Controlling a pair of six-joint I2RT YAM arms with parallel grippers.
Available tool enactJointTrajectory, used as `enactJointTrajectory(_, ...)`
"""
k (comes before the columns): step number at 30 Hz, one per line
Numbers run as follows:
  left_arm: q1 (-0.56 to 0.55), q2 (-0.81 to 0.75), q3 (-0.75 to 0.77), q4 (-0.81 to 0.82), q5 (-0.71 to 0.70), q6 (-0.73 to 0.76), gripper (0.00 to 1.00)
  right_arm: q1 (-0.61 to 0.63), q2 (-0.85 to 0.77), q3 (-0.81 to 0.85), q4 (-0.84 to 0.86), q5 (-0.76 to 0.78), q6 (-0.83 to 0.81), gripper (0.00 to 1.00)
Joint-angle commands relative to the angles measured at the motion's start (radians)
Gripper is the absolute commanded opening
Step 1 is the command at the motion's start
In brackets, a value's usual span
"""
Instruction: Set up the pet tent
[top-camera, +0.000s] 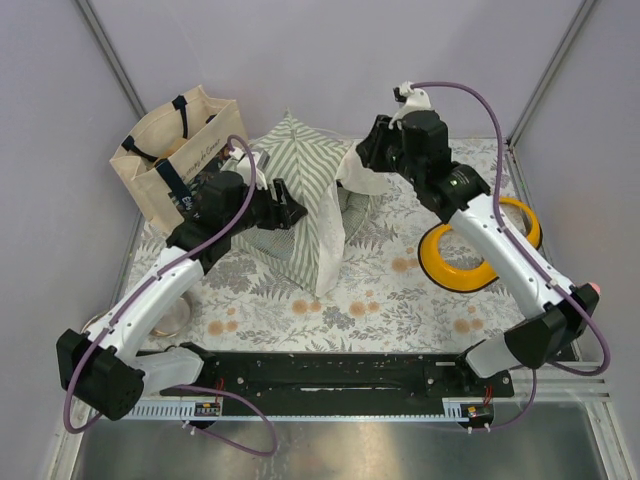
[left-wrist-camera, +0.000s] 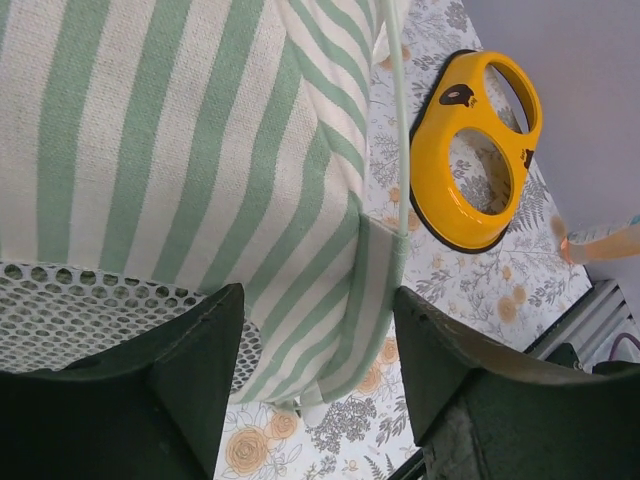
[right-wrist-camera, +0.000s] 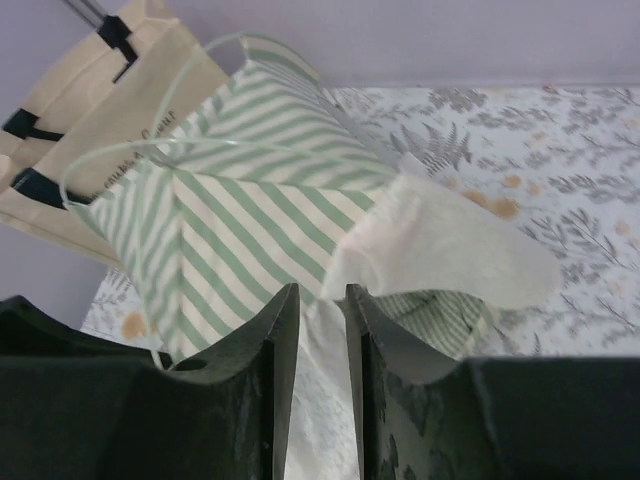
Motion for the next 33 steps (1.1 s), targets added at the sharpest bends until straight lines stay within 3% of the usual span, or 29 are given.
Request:
enactJointTrajectory(1, 0.000, 0.021, 0.054, 0.089, -0.037, 0.009, 0.64, 0.002, 0.123, 0.086, 0.123, -0.128, -0.002, 0.33)
enactJointTrajectory(7, -0.002, 0.017, 0.046, 0.107, -0.023, 0.026, 0.75, -0.004, 0.283, 0.181, 0.136, -0.151, 0.034, 0.33)
enactJointTrajectory(14, 0.000, 0.027, 0.059, 0.086, -0.063, 0.040, 0.72, -0.021, 0.265, 0.051, 0.056, 0.016, 0.079, 0.25)
enactJointTrajectory(19, -0.002, 0.064, 0.069, 0.081, -0.063, 0.064, 0.72, -0.021, 0.134, -0.174, 0.050, 0.056, 0.151, 0.35)
enactJointTrajectory(27, 0.000, 0.070, 0.072, 0.066, -0.061, 0.080, 0.72, -0.021, 0.119, -0.320, -0.015, 0.003, 0.223, 0.46)
enactJointTrajectory(33, -0.002, 0.055, 0.071, 0.069, -0.034, 0.075, 0.73, -0.019, -0.030, -0.324, 0.033, -0.046, 0.167, 0.50)
